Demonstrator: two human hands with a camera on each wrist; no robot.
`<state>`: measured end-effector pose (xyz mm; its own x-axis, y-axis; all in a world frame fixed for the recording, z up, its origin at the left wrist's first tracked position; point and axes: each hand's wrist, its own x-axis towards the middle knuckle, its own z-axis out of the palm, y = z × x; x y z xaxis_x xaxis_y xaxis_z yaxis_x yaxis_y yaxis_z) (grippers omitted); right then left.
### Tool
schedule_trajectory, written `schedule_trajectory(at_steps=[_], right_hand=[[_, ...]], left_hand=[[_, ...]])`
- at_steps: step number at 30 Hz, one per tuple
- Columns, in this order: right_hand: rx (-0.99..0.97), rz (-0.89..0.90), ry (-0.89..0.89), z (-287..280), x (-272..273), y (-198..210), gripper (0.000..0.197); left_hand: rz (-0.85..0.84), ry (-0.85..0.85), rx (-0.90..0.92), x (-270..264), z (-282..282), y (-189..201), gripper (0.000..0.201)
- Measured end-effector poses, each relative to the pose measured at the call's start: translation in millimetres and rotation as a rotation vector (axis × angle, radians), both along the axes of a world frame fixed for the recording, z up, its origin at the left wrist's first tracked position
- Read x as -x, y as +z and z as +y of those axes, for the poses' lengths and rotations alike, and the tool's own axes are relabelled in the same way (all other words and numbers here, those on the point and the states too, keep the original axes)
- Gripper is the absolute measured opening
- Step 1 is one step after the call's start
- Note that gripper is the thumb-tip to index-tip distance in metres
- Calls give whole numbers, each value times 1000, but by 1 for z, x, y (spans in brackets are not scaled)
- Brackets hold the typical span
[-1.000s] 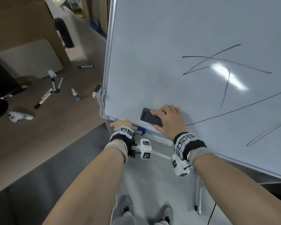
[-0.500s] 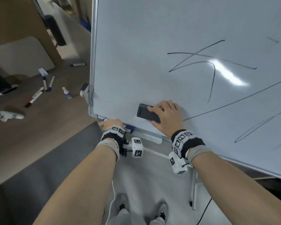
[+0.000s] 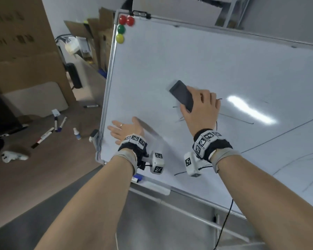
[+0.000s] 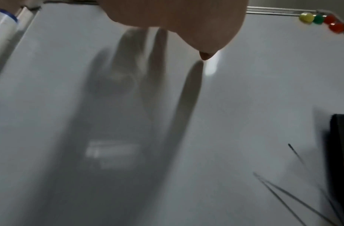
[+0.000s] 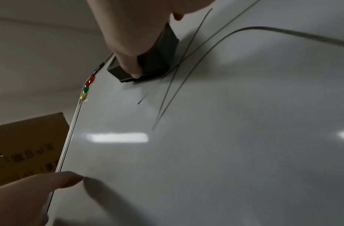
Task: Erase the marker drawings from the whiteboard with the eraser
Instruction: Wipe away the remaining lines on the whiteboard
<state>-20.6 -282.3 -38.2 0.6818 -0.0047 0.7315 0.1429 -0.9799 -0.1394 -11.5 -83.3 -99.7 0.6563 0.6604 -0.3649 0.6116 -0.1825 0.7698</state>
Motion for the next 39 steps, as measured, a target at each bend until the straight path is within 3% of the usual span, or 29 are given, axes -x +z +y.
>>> schedule_trajectory(at_steps=[3,7,9,13,15,18,23,30,33,36,39], right_hand=[[14,-20,18,7,-1,-2,49],[237,158,307,12,22,-51,52],[251,197,260,7,26,-58,52],[29,143,-44,-13,5,-13,51],[-35,104,-108,-23,-4,4,51],[-62,92,-52,-20,1,-9,50],[222,231,225,-12,26,-60,51],[-76,33,-163,-47,12,-12,51],[-37,110,-93,-43,19,-23,50],[202,196,111,-43,34,-53,53],[168,155,39,-66,37,-46,51]], left_hand=[[4,19,23,-3,0,-6,86],[-15,27,67,-3,0,-16,86],[-53,4,76,-6,-2,-15,85],[-118,-48,115,-9,-8,-8,89],[-97,-71,130,-8,-12,-7,92],[-76,-89,154,-9,-14,-11,97],[-74,-74,154,-10,-18,-19,100],[-103,-72,130,-6,-32,-21,105],[-113,-59,139,-7,-40,-22,108],[-127,-43,131,-6,-46,-23,105],[-124,-14,134,-3,-57,-24,104]])
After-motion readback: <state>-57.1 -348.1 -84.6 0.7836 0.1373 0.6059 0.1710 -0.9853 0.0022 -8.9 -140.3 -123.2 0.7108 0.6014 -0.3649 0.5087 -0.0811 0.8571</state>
